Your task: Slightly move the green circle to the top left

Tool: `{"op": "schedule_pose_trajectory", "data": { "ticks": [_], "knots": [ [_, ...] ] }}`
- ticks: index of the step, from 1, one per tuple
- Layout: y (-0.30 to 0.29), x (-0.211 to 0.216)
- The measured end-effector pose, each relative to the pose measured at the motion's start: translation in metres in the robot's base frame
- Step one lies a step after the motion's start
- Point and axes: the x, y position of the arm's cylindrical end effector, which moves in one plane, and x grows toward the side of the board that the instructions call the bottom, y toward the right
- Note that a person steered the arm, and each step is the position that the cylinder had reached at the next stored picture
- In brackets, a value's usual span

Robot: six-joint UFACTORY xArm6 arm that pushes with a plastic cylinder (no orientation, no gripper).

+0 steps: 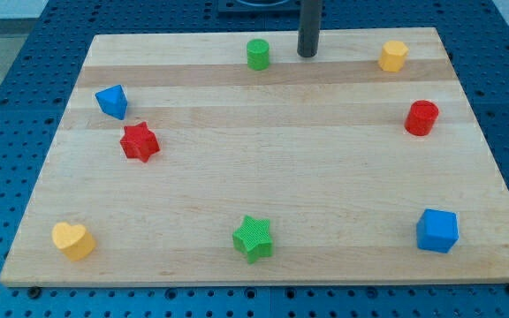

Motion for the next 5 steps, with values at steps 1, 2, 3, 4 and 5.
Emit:
{"op": "schedule_pose_trajectory", "data": {
  "ticks": [1, 2, 3, 4, 5],
  "knots": [
    [-0.016, 0.003],
    [-0.033, 0.008],
    [-0.051, 0.013],
    [-0.069, 0.02],
    [-0.087, 0.025]
  ]
}}
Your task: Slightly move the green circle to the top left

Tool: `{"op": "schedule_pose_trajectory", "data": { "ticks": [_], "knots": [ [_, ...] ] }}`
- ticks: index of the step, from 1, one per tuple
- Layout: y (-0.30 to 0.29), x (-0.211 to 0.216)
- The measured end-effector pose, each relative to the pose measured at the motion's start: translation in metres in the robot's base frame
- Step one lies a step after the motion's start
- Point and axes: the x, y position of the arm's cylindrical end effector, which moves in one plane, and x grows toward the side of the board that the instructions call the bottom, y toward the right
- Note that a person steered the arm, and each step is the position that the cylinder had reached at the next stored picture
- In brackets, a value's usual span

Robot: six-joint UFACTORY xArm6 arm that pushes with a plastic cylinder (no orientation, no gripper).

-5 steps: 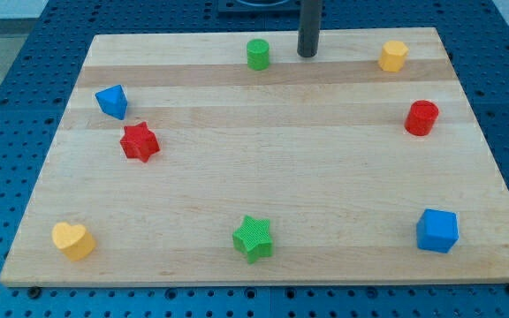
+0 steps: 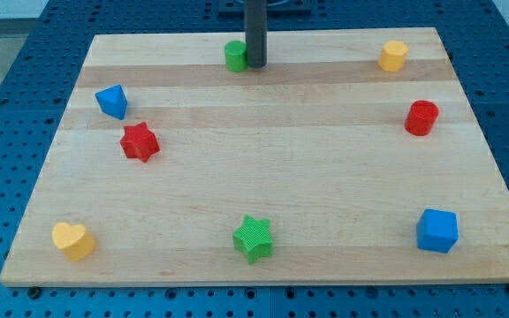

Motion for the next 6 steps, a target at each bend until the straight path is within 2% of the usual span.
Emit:
{"op": "schedule_pose_trajectory", "data": {
  "ticks": [4, 6],
  "knots": [
    [-0.052, 0.006],
    [0.015, -0.009]
  ]
}}
